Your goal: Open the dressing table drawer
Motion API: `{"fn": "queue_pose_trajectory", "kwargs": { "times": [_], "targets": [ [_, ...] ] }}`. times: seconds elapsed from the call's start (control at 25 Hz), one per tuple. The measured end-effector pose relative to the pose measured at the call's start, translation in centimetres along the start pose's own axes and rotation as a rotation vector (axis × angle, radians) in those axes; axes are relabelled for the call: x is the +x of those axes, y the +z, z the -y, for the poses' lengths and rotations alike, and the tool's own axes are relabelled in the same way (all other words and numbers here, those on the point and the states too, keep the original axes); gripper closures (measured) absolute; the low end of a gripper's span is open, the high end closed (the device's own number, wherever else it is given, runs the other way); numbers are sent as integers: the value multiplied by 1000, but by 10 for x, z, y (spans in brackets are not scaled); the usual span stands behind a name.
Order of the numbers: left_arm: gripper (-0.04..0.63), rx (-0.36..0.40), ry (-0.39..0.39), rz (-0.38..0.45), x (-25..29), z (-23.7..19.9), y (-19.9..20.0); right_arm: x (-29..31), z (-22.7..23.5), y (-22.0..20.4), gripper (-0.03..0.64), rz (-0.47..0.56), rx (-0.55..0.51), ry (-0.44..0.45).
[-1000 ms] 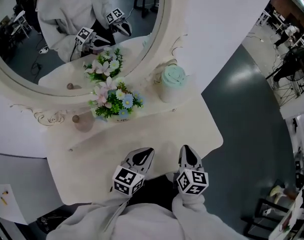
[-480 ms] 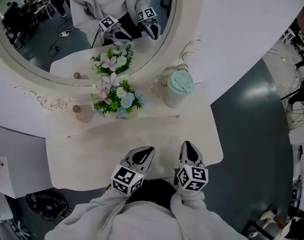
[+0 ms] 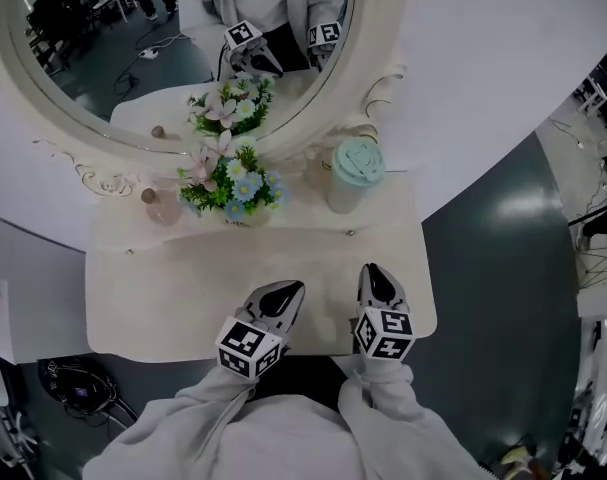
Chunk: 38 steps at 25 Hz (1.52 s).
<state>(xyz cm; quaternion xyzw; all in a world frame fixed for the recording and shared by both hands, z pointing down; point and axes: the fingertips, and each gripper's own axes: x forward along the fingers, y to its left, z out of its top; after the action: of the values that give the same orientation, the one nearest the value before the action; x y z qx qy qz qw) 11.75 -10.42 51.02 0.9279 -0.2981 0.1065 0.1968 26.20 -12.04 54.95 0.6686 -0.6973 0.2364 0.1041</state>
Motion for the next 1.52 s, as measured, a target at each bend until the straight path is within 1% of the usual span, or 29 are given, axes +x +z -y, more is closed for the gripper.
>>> {"fn": "queue_pose_trajectory", "kwargs": {
  "times": [0.24, 0.44, 0.48, 0.52, 0.56, 0.6, 0.72, 0.92, 1.2, 1.24, 1.32, 1.44, 1.52],
  "targets": [
    [581, -10, 37, -1, 5, -3, 1, 29, -1, 3, 576, -31, -31, 46],
    [581, -10, 83, 1, 4, -15, 4, 50, -6, 6, 571, -43, -68, 67],
    [580, -14, 93, 1, 4, -18, 4, 55, -8, 5, 544, -48, -71, 73],
    [580, -20, 104, 1, 3, -22, 3, 59, -9, 4, 477, -57, -74, 83],
    [580, -26, 115, 1, 3, -26, 3, 64, -10, 2, 435, -69, -77, 91],
    [580, -30, 125, 2, 1, -29, 3, 69, -10, -1, 433, -81, -82, 95],
    [580, -38, 156, 4, -6, -37, 2, 82, -6, -8, 433, -109, -91, 74],
    [580, -59, 192, 4, -14, -46, -3, 102, -1, -16, 433, -156, -68, 37],
    [580, -68, 208, -5, -18, -47, -8, 116, 0, -14, 434, -154, -97, -12],
    [580, -68, 209, -6, -18, -46, -9, 116, 0, -14, 440, -154, -102, -21],
    [580, -65, 209, -7, -19, -44, -9, 117, 2, -13, 472, -146, -105, -39],
    [580, -60, 211, -8, -21, -45, -9, 116, 1, -12, 497, -132, -126, -41],
    [580, -59, 215, -9, -23, -46, -10, 116, 0, -13, 502, -129, -137, -42]
  ]
}}
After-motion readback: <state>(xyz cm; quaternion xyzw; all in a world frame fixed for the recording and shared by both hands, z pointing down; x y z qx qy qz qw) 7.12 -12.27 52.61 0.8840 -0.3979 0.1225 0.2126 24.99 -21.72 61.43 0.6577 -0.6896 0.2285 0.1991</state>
